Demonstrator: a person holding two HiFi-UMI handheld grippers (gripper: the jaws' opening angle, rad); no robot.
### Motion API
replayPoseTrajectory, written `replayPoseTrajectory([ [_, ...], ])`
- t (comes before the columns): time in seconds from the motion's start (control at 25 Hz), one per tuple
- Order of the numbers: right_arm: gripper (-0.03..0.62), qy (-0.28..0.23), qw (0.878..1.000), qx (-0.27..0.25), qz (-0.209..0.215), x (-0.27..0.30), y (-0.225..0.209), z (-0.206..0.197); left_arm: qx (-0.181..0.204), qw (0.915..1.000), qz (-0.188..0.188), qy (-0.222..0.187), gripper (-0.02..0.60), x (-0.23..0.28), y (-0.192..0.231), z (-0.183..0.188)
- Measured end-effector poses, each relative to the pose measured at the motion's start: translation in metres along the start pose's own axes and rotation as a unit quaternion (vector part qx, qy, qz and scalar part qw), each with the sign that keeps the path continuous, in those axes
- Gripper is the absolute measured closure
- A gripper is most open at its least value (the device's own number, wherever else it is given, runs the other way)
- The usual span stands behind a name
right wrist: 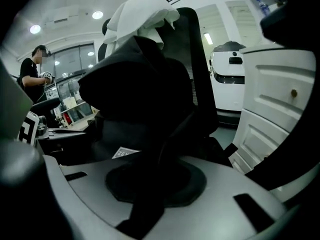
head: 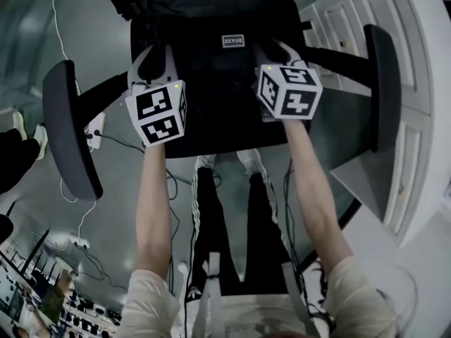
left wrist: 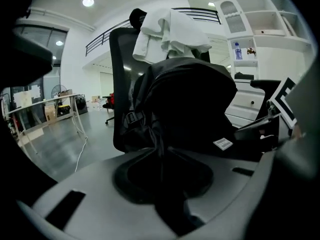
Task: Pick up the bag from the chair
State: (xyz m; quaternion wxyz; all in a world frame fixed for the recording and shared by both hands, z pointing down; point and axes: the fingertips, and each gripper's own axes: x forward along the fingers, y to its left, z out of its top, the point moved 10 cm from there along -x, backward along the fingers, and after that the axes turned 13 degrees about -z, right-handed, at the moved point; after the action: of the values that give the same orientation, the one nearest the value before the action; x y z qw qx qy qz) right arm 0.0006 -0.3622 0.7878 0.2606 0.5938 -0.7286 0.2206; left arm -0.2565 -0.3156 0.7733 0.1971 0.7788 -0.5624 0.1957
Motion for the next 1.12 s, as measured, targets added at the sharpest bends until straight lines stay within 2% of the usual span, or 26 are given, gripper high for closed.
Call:
replayPoseTrajectory([
  [0.28, 0.545, -0.028, 1.000, 0.006, -0.006, -0.058, -0.009, 0.030, 0.025, 0.9991, 0.012, -0.033, 0.518, -0.052, -0.030, 0.043],
  [0.52, 0.551, -0.082, 0.997, 0.004, -0.013, -0.102, -0.012, 0.090, 0.033, 0.9957, 0.021, -0.084, 0.520, -0.087, -0.040, 0.105],
  [0.76, 0.556, -0.115, 0.993, 0.011, -0.026, -0.182, -0.019, 0.147, 0.041, 0.9927, 0.021, -0.111, 0.522, -0.151, -0.067, 0.173],
  [0.92, 0.557, -0.149, 0.988, 0.012, -0.030, -0.243, -0.020, 0.195, 0.059, 0.9876, 0.023, -0.144, 0.522, -0.200, -0.081, 0.234],
  [1.12, 0.559, -0.209, 0.977, 0.014, -0.025, -0.318, -0.018, 0.253, 0.084, 0.9764, 0.035, -0.196, 0.522, -0.267, -0.099, 0.301],
])
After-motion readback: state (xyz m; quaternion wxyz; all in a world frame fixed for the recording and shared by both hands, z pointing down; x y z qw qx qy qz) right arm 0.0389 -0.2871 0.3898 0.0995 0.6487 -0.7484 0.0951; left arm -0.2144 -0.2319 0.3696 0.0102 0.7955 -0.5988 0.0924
